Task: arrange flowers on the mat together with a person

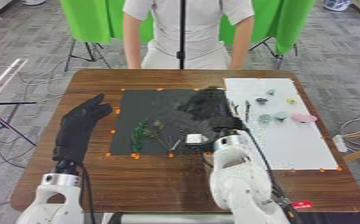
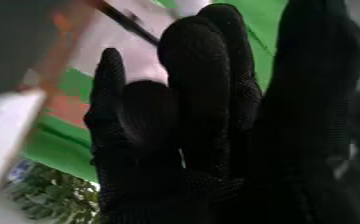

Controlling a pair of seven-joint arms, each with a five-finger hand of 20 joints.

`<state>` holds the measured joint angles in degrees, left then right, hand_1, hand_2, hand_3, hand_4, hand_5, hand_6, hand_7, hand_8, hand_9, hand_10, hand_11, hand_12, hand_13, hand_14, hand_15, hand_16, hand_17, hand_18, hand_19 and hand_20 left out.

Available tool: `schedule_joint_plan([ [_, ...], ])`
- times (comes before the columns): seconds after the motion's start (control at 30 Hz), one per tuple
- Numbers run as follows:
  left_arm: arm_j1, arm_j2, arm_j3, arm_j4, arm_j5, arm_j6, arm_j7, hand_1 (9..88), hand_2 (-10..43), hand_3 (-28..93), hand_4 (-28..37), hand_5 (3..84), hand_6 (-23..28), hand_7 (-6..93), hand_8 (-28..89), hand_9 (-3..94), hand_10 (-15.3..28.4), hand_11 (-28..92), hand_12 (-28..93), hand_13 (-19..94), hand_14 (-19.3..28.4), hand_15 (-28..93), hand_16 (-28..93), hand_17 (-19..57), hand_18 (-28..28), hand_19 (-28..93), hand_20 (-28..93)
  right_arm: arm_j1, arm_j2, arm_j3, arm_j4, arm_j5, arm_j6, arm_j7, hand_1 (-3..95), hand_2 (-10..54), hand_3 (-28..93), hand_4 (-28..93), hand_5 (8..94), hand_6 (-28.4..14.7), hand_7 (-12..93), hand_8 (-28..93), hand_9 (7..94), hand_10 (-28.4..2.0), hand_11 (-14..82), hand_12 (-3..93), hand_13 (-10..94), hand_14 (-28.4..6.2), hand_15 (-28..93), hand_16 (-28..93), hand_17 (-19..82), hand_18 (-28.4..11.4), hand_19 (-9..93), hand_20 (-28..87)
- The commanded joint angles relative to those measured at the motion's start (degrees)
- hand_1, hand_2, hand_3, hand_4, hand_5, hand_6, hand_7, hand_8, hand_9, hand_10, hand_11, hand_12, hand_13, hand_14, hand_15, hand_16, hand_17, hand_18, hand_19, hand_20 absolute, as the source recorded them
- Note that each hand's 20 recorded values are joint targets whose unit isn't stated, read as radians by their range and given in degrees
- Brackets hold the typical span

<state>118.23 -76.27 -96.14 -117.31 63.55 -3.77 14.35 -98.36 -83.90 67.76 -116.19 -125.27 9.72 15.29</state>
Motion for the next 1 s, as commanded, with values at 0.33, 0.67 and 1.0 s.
schedule_joint_plan([
  [0.33, -0.35, -1.49, 0.63, 1.96, -0.26, -2.51, 3.61, 24.8, -7.6, 68, -19.0, 48.5, 4.6, 11.9, -5, 47.3, 13.5, 18, 16, 36, 18.7, 20, 4, 2.4, 13.3, 6, 17, -20.6, 1.26, 26.8, -5.99, 68.76, -13.91, -25.5, 9.2, 3.5, 75, -16, 44.8, -0.3, 7, -7, 43.5, -14.8, 4.7, 14.4, 34, -14.1, 8, 22, 20, -16.5, 8, 27],
  [0.67, 1.71, -2.93, 0.13, 0.95, 0.77, -1.56, 3.49, 25.0, -7.6, 67, -19.1, 48.6, 4.5, 12.1, -5, 47.4, 13.5, 18, 16, 36, 18.6, 19, 5, 1.6, 13.8, 6, 17, -21.64, 2.12, 26.34, -5.34, 64.46, -17.27, -26.33, 6.3, 3.7, 76, -16, 40.8, 0.1, 6, -7, 41.4, -14.5, 4.5, 13.2, 30, -13.1, 7, 18, 19, -16.1, 6, 26],
  [1.0, 2.29, -3.21, -0.15, 0.5, 0.73, -1.42, 3.01, 25.1, -7.7, 67, -19.1, 48.6, 4.5, 12.1, -5, 47.4, 13.5, 18, 16, 36, 18.6, 19, 5, 1.9, 13.5, 5, 17, -22.44, 2.02, 26.56, -5.72, 63.7, -15.8, -26.37, 5.9, 3.7, 76, -16, 41.4, 0.2, 7, -7, 41.8, -14.5, 4.7, 13.2, 31, -13.0, 9, 17, 19, -16.1, 6, 26],
])
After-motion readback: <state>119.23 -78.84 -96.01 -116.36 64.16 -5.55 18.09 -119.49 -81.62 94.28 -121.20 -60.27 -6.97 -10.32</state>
